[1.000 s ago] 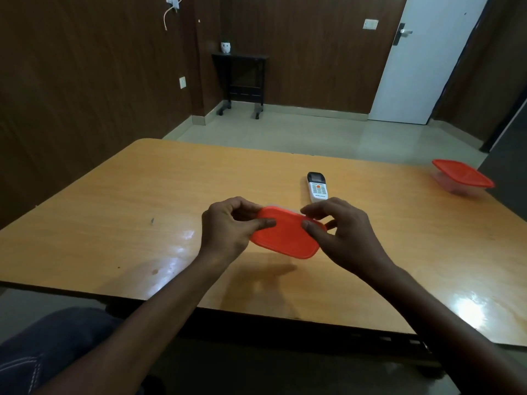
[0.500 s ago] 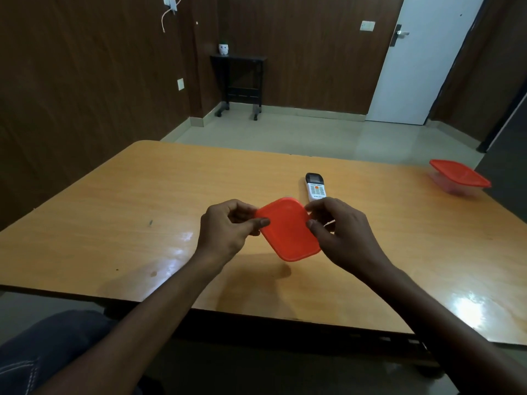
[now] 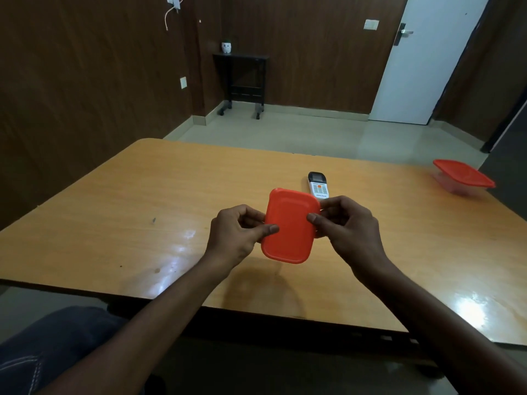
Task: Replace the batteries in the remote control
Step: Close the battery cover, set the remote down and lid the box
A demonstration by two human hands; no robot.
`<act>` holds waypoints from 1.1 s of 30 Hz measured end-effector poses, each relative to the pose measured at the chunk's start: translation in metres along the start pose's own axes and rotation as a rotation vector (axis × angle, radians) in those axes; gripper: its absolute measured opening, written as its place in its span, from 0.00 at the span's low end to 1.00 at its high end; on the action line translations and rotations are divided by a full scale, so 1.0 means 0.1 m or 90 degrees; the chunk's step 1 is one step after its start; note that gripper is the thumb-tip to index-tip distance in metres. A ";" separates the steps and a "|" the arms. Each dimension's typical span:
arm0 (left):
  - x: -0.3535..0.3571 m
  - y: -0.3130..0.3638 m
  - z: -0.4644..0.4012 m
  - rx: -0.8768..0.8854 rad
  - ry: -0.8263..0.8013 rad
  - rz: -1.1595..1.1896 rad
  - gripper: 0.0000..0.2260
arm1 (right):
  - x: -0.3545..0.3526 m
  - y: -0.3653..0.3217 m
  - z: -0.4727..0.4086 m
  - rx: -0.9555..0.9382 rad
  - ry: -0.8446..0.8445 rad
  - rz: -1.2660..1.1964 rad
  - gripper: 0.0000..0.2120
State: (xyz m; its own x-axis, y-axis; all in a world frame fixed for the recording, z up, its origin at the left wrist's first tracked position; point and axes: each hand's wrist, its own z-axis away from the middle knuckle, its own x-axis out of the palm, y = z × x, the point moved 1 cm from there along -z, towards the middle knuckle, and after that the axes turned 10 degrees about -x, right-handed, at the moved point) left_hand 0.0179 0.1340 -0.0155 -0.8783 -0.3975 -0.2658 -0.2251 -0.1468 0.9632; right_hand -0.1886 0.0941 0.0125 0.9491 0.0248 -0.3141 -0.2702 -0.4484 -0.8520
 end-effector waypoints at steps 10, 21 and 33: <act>-0.24 -0.32 -0.09 -0.195 -0.034 0.088 0.07 | 0.43 0.09 0.32 0.067 -0.183 0.066 0.29; -1.94 -0.35 -0.29 -0.291 0.024 -0.126 0.14 | 1.92 -0.49 0.21 0.088 -0.407 0.012 0.33; -3.84 -1.03 -0.07 -0.303 0.298 -0.061 0.08 | 3.90 -1.31 0.30 -0.057 -0.492 -0.013 0.37</act>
State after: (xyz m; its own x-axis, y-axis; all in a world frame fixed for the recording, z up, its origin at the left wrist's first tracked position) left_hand 0.3811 0.2952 -0.0125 -0.5639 -0.6977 -0.4418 0.0113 -0.5415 0.8407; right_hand 0.2117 0.1896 -0.0108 0.5619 0.6353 -0.5297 -0.2092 -0.5105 -0.8341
